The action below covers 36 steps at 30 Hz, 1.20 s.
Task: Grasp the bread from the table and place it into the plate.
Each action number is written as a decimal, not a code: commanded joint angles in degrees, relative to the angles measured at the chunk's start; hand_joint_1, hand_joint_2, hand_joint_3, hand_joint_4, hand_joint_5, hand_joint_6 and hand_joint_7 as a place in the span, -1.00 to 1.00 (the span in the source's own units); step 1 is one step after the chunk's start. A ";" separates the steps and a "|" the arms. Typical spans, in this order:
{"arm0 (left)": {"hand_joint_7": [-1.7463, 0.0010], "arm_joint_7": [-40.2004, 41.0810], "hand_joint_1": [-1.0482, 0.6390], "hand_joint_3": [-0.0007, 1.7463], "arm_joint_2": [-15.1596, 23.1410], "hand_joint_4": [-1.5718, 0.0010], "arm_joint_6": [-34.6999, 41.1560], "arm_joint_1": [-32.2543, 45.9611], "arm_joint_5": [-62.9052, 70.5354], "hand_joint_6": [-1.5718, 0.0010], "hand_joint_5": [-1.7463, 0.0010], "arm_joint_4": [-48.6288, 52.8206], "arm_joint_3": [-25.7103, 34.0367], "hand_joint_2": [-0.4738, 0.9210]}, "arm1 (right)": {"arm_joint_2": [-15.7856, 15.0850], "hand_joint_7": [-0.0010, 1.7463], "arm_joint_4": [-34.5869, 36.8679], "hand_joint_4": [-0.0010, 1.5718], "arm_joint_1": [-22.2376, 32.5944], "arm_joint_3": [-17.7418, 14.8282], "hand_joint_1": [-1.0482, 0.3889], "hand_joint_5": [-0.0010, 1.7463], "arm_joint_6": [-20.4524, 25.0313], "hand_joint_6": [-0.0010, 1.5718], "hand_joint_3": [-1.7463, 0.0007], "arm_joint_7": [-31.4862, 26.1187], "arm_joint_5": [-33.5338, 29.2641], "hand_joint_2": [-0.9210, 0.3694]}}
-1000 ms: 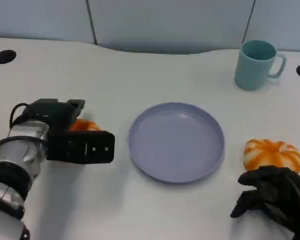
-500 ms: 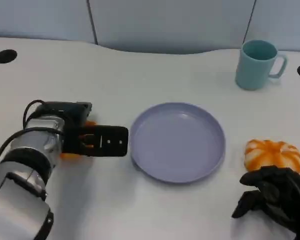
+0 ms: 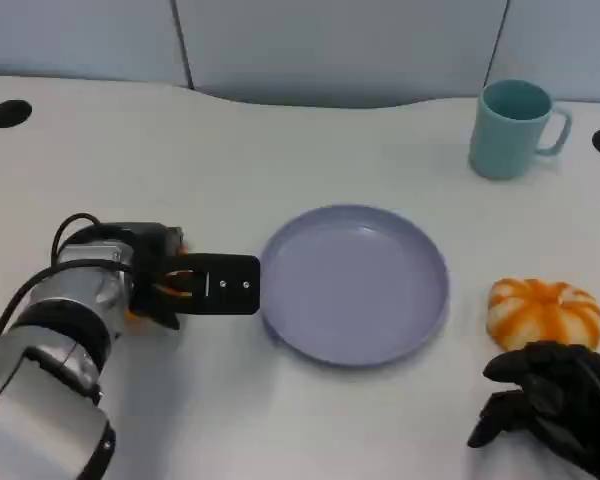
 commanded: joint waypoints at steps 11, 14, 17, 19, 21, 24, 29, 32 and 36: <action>0.99 7.62 -0.33 -1.00 1.18 0.99 -1.27 4.98 0.37 0.86 0.99 0.75 -2.26 0.85 | -1.93 -0.99 -3.53 0.91 2.71 -0.99 -0.90 -0.44 2.50 0.98 1.00 0.33 2.32 -0.63; 0.97 13.23 -0.34 -1.00 1.14 0.87 -1.95 7.15 0.58 0.80 0.95 0.69 -2.55 0.81 | -2.15 -1.00 -4.18 0.90 3.12 -1.22 -0.88 -0.44 3.11 0.98 1.00 0.63 2.64 -0.63; 0.96 19.58 -0.22 -0.99 1.24 0.67 -3.15 9.19 0.85 0.67 0.90 0.70 -2.83 0.85 | -2.28 -1.00 -4.37 0.91 3.35 -1.45 -0.86 -0.44 3.34 0.97 1.00 1.02 3.00 -0.63; 0.92 23.50 -0.07 -0.96 1.50 0.37 -4.38 10.28 0.82 0.36 0.83 0.70 -2.85 0.96 | -2.45 -1.00 -4.40 0.91 3.44 -1.59 -0.85 -0.45 3.39 0.97 1.00 1.29 3.09 -0.64; 0.90 25.05 -0.07 -0.87 1.63 0.16 -5.30 10.45 0.37 0.13 0.73 0.74 -2.51 0.99 | -2.50 -1.00 -4.14 0.91 3.42 -1.67 -0.85 -0.45 2.84 0.96 0.99 1.49 2.94 -0.65; 0.94 26.80 -0.11 -0.90 1.87 0.01 -6.64 10.45 0.39 -0.34 -0.03 0.81 -2.55 0.99 | -2.44 -1.00 -4.24 0.91 3.47 -1.74 -0.85 -0.46 2.94 0.95 1.00 1.16 2.93 -0.65; -0.15 28.25 -0.12 -0.82 2.05 0.12 -7.65 10.55 0.59 0.09 -0.95 0.88 -2.86 1.00 | -2.35 -0.99 -4.64 0.91 3.62 -1.52 -0.86 -0.47 2.74 0.96 0.99 0.48 2.41 -0.66; -0.62 28.24 -0.10 -0.61 1.59 0.17 -7.98 10.72 -1.99 0.30 -0.99 0.73 -0.32 1.00 | -2.26 -0.99 -4.65 0.90 3.56 -1.46 -0.87 -0.47 2.90 0.97 1.00 0.38 2.40 -0.66; -0.83 29.31 -0.06 -0.60 0.97 0.21 -9.58 10.61 -5.96 0.36 -1.00 0.09 3.98 1.00 | -1.94 -0.99 -5.33 0.90 3.69 -1.33 -0.85 -0.45 3.64 0.96 1.00 -0.41 2.54 -0.65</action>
